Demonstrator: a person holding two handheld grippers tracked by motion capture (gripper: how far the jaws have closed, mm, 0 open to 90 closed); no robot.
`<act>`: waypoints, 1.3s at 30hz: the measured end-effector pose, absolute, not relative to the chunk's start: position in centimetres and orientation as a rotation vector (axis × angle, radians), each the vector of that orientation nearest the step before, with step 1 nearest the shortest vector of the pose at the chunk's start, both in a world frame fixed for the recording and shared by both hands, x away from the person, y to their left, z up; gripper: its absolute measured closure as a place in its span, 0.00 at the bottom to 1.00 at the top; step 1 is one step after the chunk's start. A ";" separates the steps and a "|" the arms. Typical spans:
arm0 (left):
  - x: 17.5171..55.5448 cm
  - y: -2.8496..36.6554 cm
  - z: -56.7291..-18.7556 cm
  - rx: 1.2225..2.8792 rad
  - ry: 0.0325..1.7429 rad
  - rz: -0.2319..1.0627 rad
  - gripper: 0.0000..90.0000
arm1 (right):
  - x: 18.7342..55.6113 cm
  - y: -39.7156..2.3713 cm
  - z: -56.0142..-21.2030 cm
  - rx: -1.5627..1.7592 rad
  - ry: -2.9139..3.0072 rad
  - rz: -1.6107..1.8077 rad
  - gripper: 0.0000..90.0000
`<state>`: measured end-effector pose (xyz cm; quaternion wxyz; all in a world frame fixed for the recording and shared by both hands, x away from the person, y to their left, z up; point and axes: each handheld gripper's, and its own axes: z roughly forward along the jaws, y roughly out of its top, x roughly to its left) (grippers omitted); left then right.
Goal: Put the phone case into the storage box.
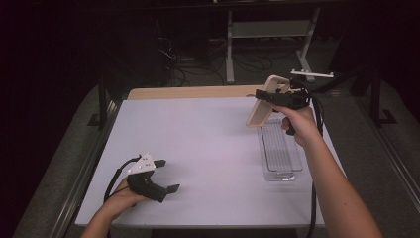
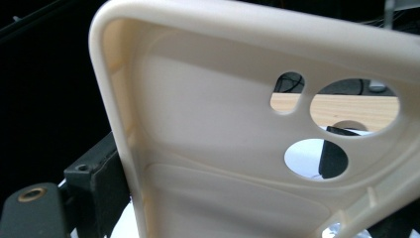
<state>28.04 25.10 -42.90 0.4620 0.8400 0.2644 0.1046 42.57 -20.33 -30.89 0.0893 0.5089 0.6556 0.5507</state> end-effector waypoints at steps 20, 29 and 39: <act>28.0 25.0 -42.9 2.066 0.660 0.249 0.00 | 43.6 -22.0 -30.7 1.547 1.944 1.370 0.11; 28.0 25.1 -42.9 2.063 0.653 0.251 0.00 | 44.5 -21.5 -31.1 1.571 1.986 1.189 0.11; 28.0 25.1 -42.9 2.064 0.651 0.251 0.00 | 45.5 -21.1 -32.1 1.595 2.004 1.079 0.11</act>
